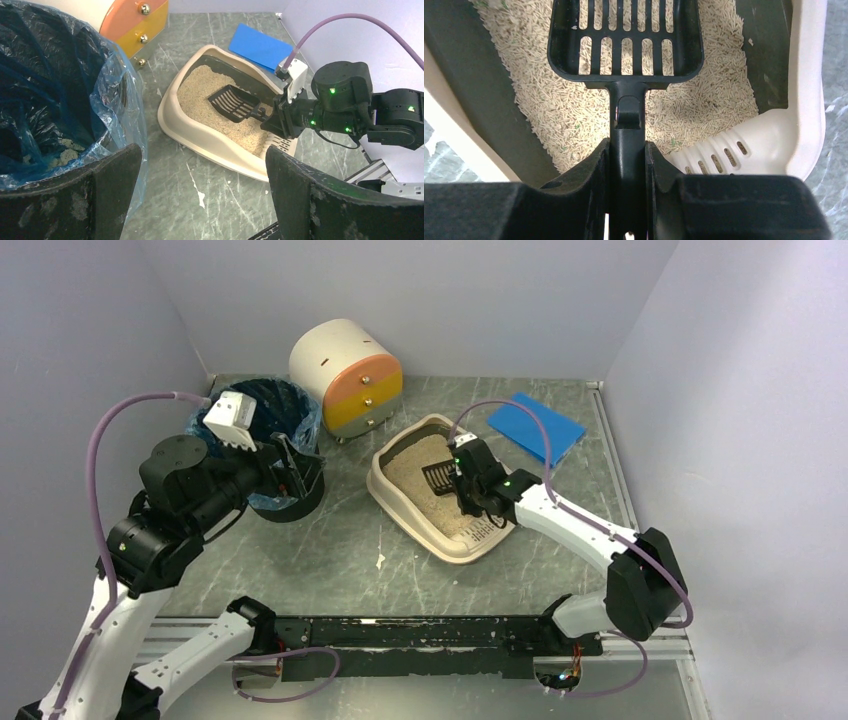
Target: Clean the litter box
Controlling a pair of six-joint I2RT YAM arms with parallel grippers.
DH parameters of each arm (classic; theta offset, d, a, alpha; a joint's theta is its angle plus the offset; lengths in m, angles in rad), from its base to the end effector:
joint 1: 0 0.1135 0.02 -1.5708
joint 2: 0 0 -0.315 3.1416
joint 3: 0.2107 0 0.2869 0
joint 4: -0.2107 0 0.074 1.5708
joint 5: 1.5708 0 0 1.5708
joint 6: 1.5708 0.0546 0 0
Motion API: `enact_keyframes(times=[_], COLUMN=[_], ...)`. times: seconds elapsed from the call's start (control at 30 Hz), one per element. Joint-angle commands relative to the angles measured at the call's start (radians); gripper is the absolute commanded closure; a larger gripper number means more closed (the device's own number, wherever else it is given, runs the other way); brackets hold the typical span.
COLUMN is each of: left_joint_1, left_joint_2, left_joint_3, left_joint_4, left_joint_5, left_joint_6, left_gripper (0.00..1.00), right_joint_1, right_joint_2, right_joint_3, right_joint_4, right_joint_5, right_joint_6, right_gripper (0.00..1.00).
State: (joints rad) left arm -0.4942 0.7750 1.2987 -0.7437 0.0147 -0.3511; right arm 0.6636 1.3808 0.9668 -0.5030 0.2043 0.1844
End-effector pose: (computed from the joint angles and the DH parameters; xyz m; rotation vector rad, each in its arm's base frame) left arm 0.1171 -0.0640 0.4981 0.1419 1.8281 -0.6148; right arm 0.2581 0.1878 0.2637 -0.5013 2.4130 0.1135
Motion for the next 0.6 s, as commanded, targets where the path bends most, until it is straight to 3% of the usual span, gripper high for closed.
enact_keyframes(times=[0.0, 0.4, 0.47, 0.57], left_joint_1=[0.005, 0.005, 0.005, 0.005], left_joint_2=[0.001, 0.006, 0.007, 0.016], left_joint_3=[-0.001, -0.008, -0.006, 0.002], left_joint_4=[0.033, 0.041, 0.039, 0.026], left_joint_5=[0.028, 0.040, 0.050, 0.057], left_joint_6=[0.000, -0.012, -0.019, -0.020], left_gripper=[0.01, 0.01, 0.01, 0.01], right_joint_1=[-0.012, -0.017, -0.017, -0.017], right_joint_2=[0.007, 0.035, 0.029, 0.001], right_joint_3=[-0.026, -0.049, -0.048, -0.039], right_joint_4=[0.002, -0.004, -0.012, -0.035], right_joint_5=[0.008, 0.008, 0.009, 0.011], right_joint_6=[0.008, 0.010, 0.012, 0.016], right_gripper=[0.95, 0.83, 0.79, 0.63])
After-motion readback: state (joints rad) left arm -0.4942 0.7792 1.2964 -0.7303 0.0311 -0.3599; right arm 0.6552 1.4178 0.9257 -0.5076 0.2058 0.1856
